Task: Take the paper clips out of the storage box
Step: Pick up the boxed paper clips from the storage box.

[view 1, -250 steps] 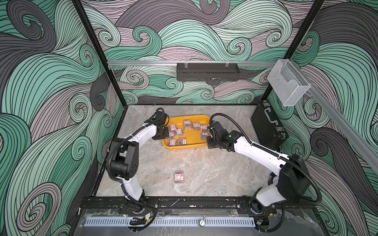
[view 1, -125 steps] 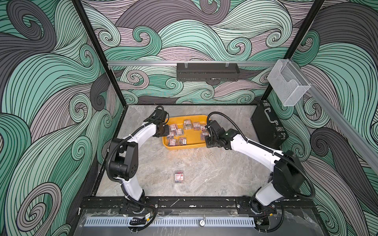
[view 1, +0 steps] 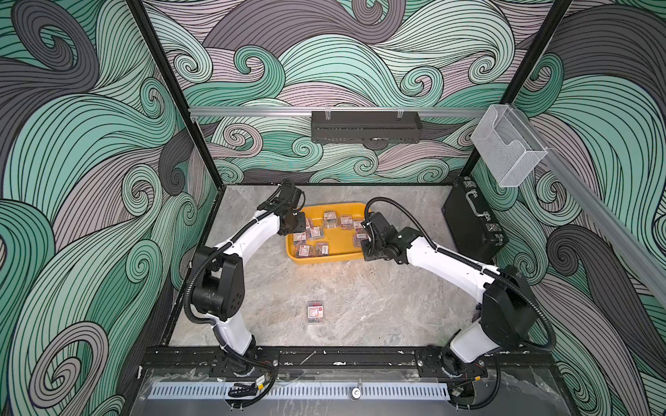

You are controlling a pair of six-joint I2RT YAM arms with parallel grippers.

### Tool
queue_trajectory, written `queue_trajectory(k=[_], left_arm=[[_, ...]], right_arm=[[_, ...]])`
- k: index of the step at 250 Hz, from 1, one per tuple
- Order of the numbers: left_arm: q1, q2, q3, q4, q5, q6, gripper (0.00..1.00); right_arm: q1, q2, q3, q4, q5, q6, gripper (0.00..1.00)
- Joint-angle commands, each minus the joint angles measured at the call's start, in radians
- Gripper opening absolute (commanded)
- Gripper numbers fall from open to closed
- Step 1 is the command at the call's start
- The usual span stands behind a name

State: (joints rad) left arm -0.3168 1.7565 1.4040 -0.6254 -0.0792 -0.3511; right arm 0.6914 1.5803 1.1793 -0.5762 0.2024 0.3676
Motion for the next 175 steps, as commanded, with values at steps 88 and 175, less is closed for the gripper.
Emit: queue_trajectory(k=[88, 175], left_arm=[[-0.018, 0.198, 0.144, -0.052, -0.061, 0.010, 0.53], [-0.017, 0.349, 0.319, -0.115, -0.087, 0.044, 0.60]], right_arm=[[-0.004, -0.061, -0.046, -0.018, -0.002, 0.019, 0.51], [-0.004, -0.093, -0.077, -0.019, 0.012, 0.022, 0.53]])
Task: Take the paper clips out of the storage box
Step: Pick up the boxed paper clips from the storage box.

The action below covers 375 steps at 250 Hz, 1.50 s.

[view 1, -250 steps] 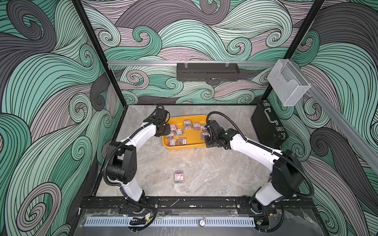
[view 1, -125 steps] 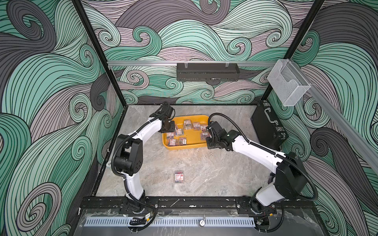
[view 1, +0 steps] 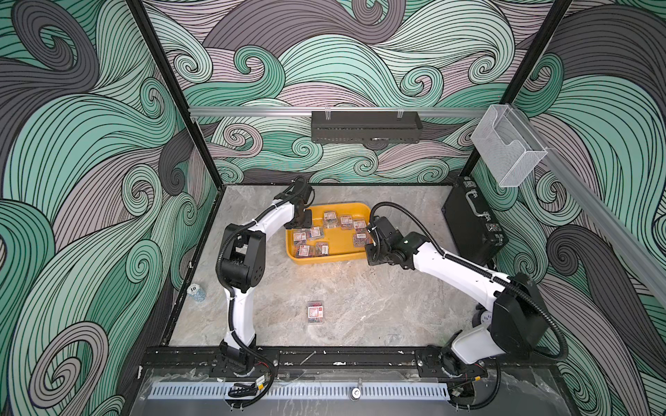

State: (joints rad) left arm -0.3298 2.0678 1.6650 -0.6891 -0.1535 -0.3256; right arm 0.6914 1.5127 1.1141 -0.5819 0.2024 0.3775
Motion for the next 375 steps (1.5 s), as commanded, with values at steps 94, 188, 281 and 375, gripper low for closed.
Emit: queue_trajectory(k=[94, 188, 281, 375], left_arm=[[-0.003, 0.152, 0.163, -0.021, -0.038, 0.087, 0.76], [-0.005, 0.222, 0.208, -0.044, -0.021, 0.057, 0.74], [-0.029, 0.185, 0.118, -0.039, -0.006, -0.123, 0.69], [-0.073, 0.155, 0.070, -0.021, 0.004, -0.242, 0.67]], right_arm=[[-0.004, -0.076, -0.049, -0.028, 0.034, 0.012, 0.57], [-0.005, -0.111, -0.065, -0.036, 0.048, 0.014, 0.59], [-0.005, -0.139, -0.080, -0.035, 0.049, 0.019, 0.61], [-0.004, -0.197, -0.120, -0.036, 0.061, 0.024, 0.63]])
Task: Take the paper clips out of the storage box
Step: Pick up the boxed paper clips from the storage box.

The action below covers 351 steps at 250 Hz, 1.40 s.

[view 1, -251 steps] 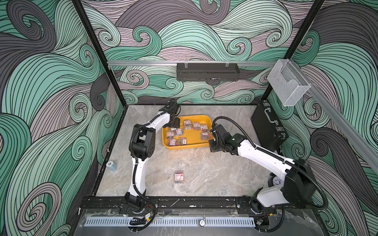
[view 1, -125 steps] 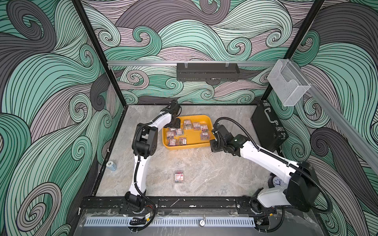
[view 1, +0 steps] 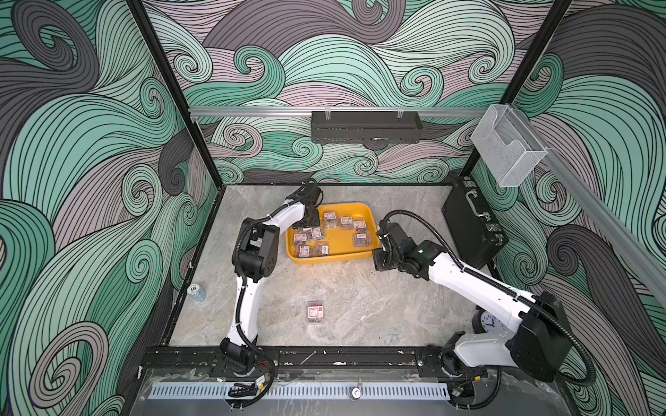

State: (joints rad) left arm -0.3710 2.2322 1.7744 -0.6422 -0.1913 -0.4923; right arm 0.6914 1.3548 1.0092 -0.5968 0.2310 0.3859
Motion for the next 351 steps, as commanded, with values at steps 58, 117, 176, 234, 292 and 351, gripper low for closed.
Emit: queue_trajectory(k=[58, 117, 176, 234, 292, 351], left_arm=[[-0.042, -0.049, -0.056, -0.059, 0.007, -0.068, 0.68], [-0.039, -0.082, -0.027, -0.084, -0.033, 0.124, 0.74], [-0.040, -0.089, 0.030, -0.143, -0.018, 0.331, 0.75], [-0.040, -0.101, 0.057, -0.184, -0.015, 0.463, 0.76], [-0.036, -0.105, 0.035, -0.222, -0.005, 0.598, 0.73], [-0.021, -0.101, 0.030, -0.228, -0.015, 0.713, 0.71]], right_arm=[[-0.006, -0.045, -0.023, -0.020, 0.034, 0.016, 0.64], [-0.004, -0.054, -0.030, -0.020, 0.042, 0.017, 0.65], [-0.005, -0.041, -0.017, -0.021, 0.042, 0.013, 0.67], [-0.004, -0.036, -0.006, -0.020, 0.041, 0.010, 0.67], [-0.005, -0.047, -0.011, -0.023, 0.045, 0.011, 0.68], [-0.006, -0.052, -0.010, -0.031, 0.048, 0.015, 0.69]])
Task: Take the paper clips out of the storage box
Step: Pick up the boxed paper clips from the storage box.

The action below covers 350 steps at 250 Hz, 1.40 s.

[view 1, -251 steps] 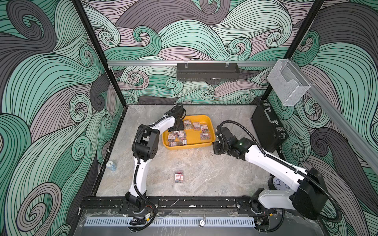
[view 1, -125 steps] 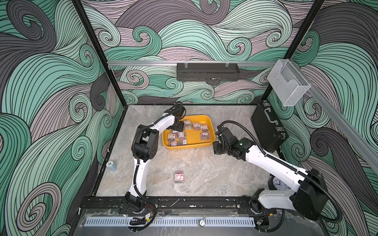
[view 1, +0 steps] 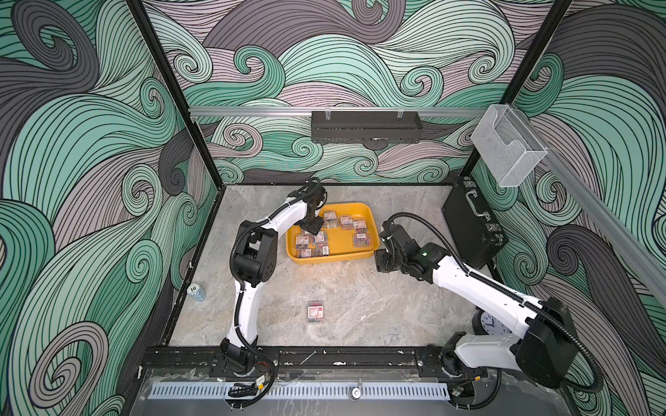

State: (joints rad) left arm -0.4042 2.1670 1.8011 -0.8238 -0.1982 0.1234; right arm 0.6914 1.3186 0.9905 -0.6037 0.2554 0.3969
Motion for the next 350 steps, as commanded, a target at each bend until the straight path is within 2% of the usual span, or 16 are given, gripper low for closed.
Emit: queue_trajectory(k=[1, 58, 97, 138, 253, 350], left_arm=[[0.013, -0.036, 0.004, -0.046, -0.011, 0.099, 0.71], [0.046, -0.033, 0.002, -0.043, 0.001, 0.191, 0.68], [0.049, -0.011, 0.016, -0.049, -0.024, 0.233, 0.67], [0.049, 0.016, 0.029, -0.081, -0.001, 0.265, 0.66], [0.043, 0.100, 0.125, -0.116, 0.060, 0.271, 0.65], [0.042, 0.164, 0.203, -0.124, 0.055, 0.287, 0.66]], right_arm=[[-0.006, -0.017, 0.008, -0.024, 0.024, 0.003, 0.69], [-0.005, -0.026, 0.004, -0.028, 0.032, 0.010, 0.70], [-0.005, -0.023, 0.007, -0.029, 0.034, 0.011, 0.70], [-0.006, -0.020, 0.009, -0.030, 0.038, 0.013, 0.70], [-0.006, -0.017, 0.013, -0.036, 0.046, 0.014, 0.71], [-0.009, -0.022, 0.008, -0.039, 0.047, 0.016, 0.72]])
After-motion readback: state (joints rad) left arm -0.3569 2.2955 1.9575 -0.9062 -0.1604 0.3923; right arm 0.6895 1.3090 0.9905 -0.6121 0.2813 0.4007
